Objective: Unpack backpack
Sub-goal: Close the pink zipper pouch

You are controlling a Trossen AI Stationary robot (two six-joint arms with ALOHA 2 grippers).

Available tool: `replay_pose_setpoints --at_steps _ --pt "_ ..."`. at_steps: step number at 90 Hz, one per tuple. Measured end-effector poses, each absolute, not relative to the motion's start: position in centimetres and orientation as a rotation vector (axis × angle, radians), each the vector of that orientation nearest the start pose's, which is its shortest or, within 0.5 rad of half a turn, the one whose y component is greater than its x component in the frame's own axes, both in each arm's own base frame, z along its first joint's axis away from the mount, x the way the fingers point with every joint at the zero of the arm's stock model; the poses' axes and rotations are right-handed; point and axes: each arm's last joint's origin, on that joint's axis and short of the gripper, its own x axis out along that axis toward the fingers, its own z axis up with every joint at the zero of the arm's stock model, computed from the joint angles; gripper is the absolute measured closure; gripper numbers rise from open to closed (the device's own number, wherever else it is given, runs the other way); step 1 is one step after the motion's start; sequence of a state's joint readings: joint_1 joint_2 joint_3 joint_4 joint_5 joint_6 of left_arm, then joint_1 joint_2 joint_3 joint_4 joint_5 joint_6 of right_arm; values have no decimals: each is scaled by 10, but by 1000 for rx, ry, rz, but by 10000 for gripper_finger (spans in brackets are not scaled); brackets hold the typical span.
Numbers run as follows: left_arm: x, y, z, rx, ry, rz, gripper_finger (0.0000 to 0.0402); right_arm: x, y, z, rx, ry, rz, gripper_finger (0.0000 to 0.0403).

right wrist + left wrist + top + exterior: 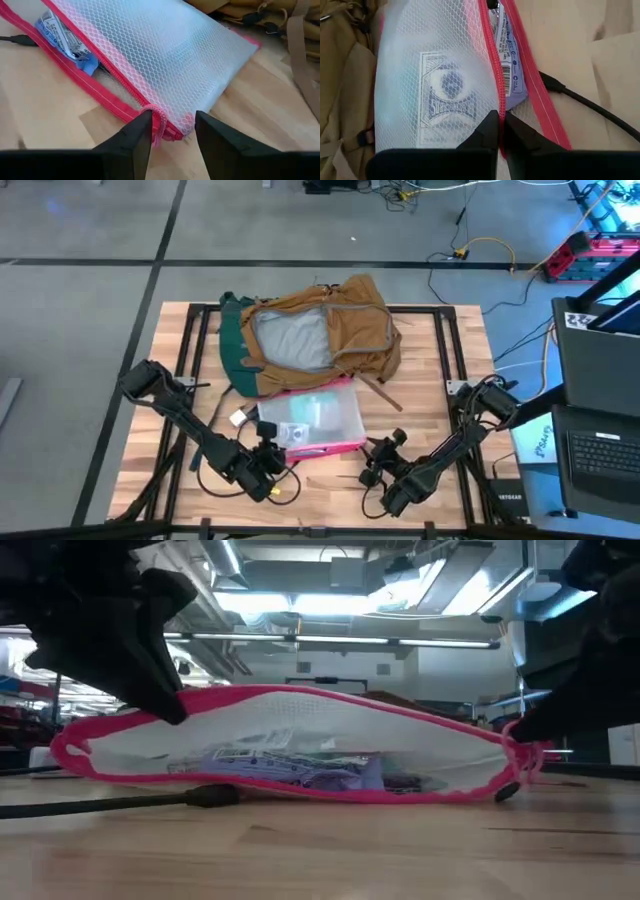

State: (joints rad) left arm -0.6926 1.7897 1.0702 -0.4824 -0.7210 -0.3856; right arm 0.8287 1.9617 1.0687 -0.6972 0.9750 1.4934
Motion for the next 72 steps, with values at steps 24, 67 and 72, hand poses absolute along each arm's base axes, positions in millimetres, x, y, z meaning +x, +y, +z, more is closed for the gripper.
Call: replay_pose_setpoints --at_steps 24,67,72 --pt "272 -200 164 495 824 194 402 242 217 106 90 656 -669 336" --pt "278 -202 171 650 755 202 402 246 219 105 74 691 -628 400" --pt "278 -201 171 684 750 209 402 246 219 105 74 691 -628 400"
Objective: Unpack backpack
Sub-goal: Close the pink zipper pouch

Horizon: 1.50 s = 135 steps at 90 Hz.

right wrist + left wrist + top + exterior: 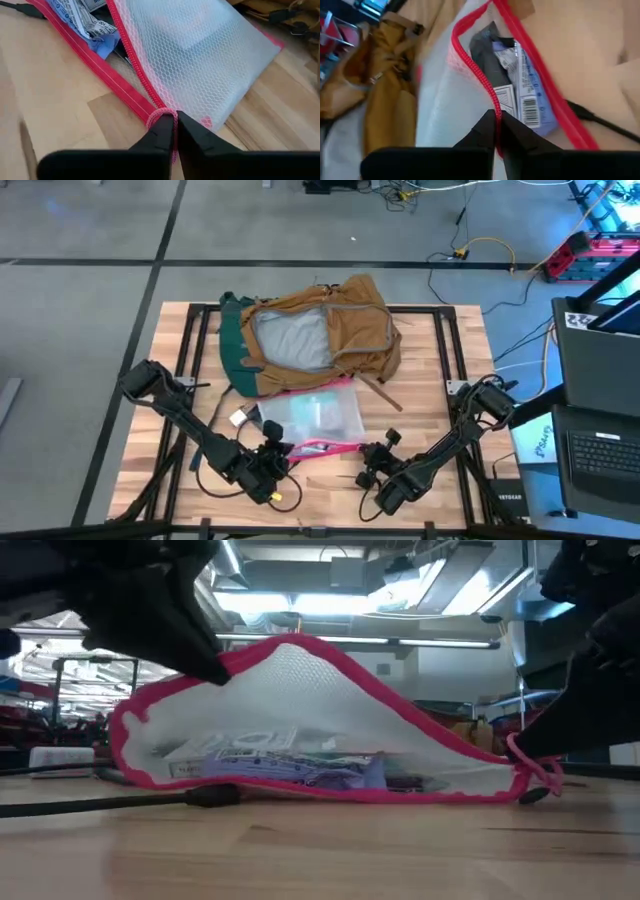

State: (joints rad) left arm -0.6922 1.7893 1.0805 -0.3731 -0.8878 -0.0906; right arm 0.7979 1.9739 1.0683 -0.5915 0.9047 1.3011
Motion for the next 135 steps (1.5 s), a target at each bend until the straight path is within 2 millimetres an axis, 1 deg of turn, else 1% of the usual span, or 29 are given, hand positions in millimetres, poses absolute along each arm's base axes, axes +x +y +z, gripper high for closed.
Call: replay_pose_setpoints --at_steps 9,15,36,51,78,82,91,101,112,124,135 --pt "278 -201 172 733 754 197 400 246 219 105 75 693 -628 401" --pt "278 -201 172 748 756 191 391 246 219 105 80 695 -626 401" --pt "279 -202 172 766 751 187 320 249 222 105 120 674 -612 400" --pt "282 -205 177 787 683 229 279 249 222 106 112 655 -617 402" --pt "287 -222 190 846 537 218 247 249 223 106 118 648 -616 402" --pt "289 -223 192 834 521 198 244 250 223 106 125 643 -613 402" --pt "296 -223 192 805 508 89 239 251 224 106 135 627 -612 402" --pt "307 -219 181 810 525 12 236 253 226 107 158 605 -605 402" --pt "321 -210 168 775 537 32 235 254 227 108 174 588 -602 402" --pt "337 -196 159 623 530 99 235 256 228 109 187 548 -604 402" --pt "349 -184 153 500 519 88 235 257 229 111 202 517 -605 402"
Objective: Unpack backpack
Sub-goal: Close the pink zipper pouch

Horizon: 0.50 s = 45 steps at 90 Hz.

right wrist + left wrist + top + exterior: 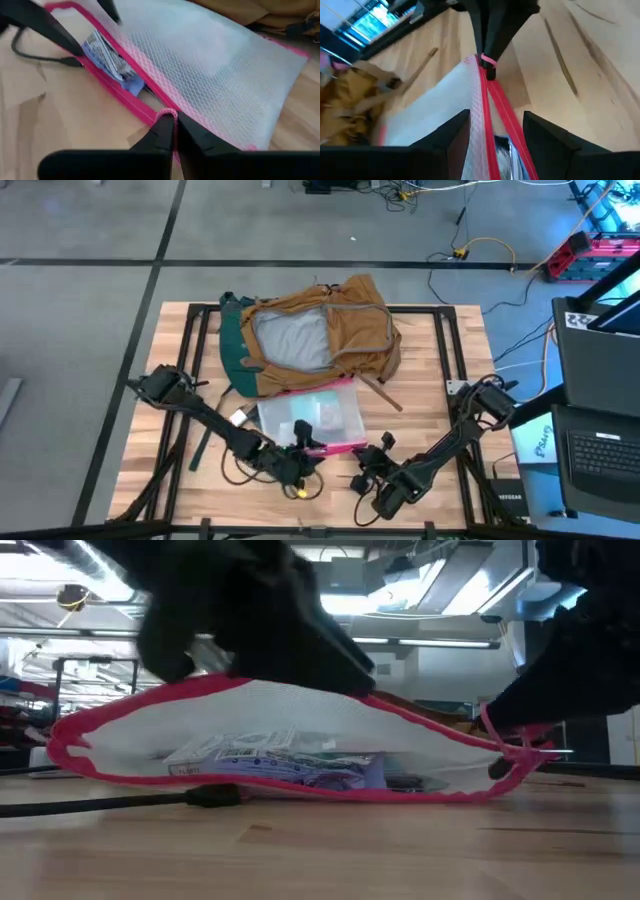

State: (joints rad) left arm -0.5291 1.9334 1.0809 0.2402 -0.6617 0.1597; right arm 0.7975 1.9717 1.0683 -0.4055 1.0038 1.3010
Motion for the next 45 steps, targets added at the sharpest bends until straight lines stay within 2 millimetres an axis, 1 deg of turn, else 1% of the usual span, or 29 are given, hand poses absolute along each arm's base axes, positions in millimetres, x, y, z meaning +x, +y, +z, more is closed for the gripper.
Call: replay_pose_setpoints --at_steps 6,29,45 --pt "356 -178 149 441 500 86 235 258 229 111 207 507 -605 402" --pt "374 -166 134 340 449 49 235 260 231 113 227 466 -606 402" --pt "378 -164 137 302 411 8 235 260 230 114 222 449 -611 402"
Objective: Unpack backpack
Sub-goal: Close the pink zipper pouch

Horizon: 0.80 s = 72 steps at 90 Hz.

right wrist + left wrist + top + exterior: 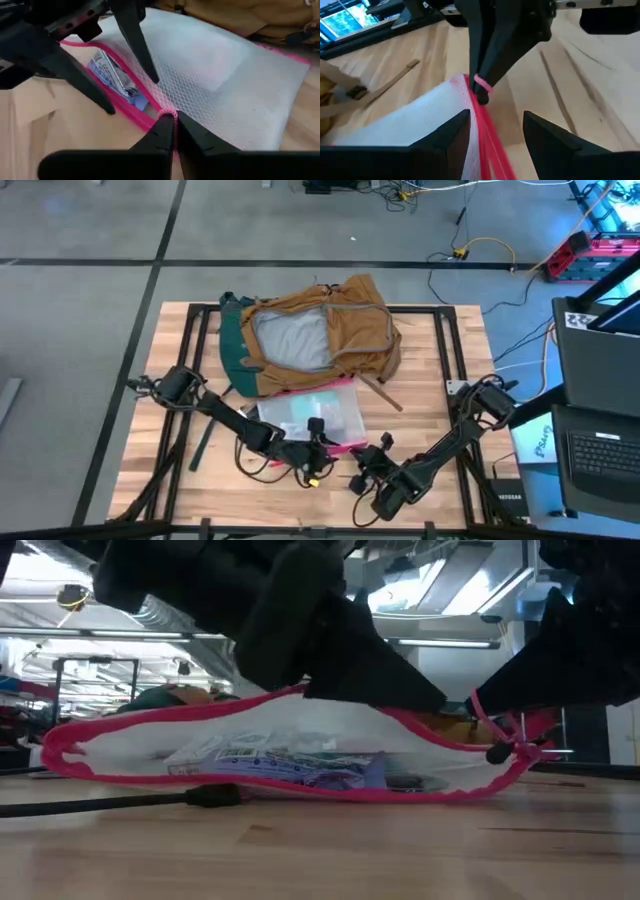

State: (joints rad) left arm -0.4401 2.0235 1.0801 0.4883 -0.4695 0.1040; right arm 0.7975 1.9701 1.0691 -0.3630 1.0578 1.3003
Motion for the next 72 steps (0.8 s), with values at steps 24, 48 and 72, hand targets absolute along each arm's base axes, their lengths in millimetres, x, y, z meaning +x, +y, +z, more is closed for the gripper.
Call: replay_pose_setpoints --at_steps 24,48,72 --pt "382 -160 140 256 373 -19 235 261 229 114 223 439 -617 402" --pt "386 -154 137 203 372 1 235 264 227 115 229 419 -630 402" --pt "394 -146 116 168 379 11 235 272 231 126 207 360 -634 402"
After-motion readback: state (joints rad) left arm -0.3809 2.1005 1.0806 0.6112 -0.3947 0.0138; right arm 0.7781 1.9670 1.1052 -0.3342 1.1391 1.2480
